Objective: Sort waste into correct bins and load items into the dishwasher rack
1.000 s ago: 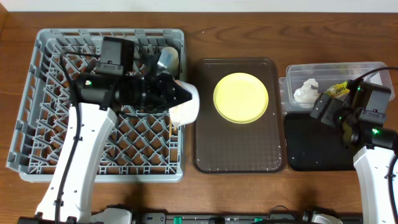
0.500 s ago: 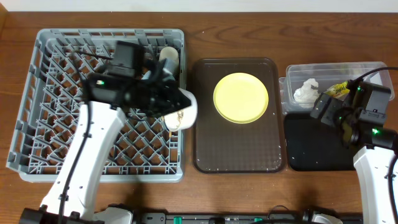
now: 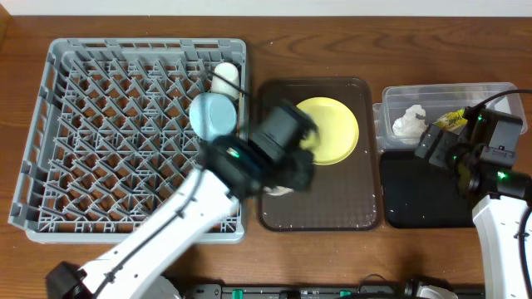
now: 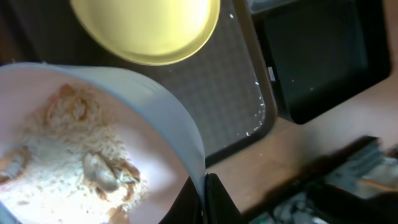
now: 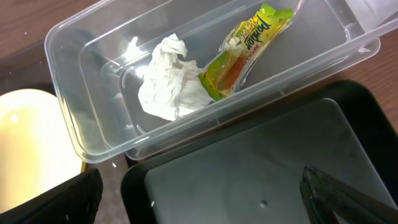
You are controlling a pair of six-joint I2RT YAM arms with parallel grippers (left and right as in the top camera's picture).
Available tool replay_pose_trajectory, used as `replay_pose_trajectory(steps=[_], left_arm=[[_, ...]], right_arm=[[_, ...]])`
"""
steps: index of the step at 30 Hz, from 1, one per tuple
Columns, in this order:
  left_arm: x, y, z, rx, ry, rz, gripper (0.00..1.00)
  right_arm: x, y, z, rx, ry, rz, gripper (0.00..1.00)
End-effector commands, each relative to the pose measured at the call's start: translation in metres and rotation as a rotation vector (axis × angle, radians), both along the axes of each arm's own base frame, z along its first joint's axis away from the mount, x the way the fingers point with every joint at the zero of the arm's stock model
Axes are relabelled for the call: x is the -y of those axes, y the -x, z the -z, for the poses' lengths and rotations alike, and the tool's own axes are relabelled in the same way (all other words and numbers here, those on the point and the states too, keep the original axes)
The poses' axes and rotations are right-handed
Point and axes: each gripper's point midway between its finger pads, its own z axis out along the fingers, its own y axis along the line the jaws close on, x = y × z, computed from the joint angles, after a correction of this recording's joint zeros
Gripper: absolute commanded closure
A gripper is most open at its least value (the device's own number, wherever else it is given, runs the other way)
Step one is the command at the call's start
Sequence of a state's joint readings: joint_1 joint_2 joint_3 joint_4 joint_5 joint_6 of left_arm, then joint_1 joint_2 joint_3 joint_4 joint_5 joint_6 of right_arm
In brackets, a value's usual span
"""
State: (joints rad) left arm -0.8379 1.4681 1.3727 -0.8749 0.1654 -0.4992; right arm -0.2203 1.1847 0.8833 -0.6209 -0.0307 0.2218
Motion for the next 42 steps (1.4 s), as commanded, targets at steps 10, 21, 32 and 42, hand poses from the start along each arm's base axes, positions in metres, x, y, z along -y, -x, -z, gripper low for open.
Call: replay_pose_trajectory(steps=[10, 21, 32, 42], left_arm=[[0.07, 0.01, 0.088, 0.178, -0.264, 0.086, 0.94], [0.081, 0.004, 0.099, 0.181, -0.256, 0.085, 0.47], [0.002, -0.04, -0.006, 0.275, -0.182, -0.127, 0.47], [-0.205, -0.058, -0.103, 0.376, -0.147, -0.66, 0.16]], right_arm=[[0.0, 0.0, -0.004, 0.011, 0.008, -0.012, 0.01], [0.0, 0.0, -0.004, 0.011, 0.008, -0.012, 0.01], [0.0, 0.0, -0.004, 0.011, 0.008, -0.012, 0.01], [0.0, 0.0, -0.004, 0.011, 0.008, -0.012, 0.01]])
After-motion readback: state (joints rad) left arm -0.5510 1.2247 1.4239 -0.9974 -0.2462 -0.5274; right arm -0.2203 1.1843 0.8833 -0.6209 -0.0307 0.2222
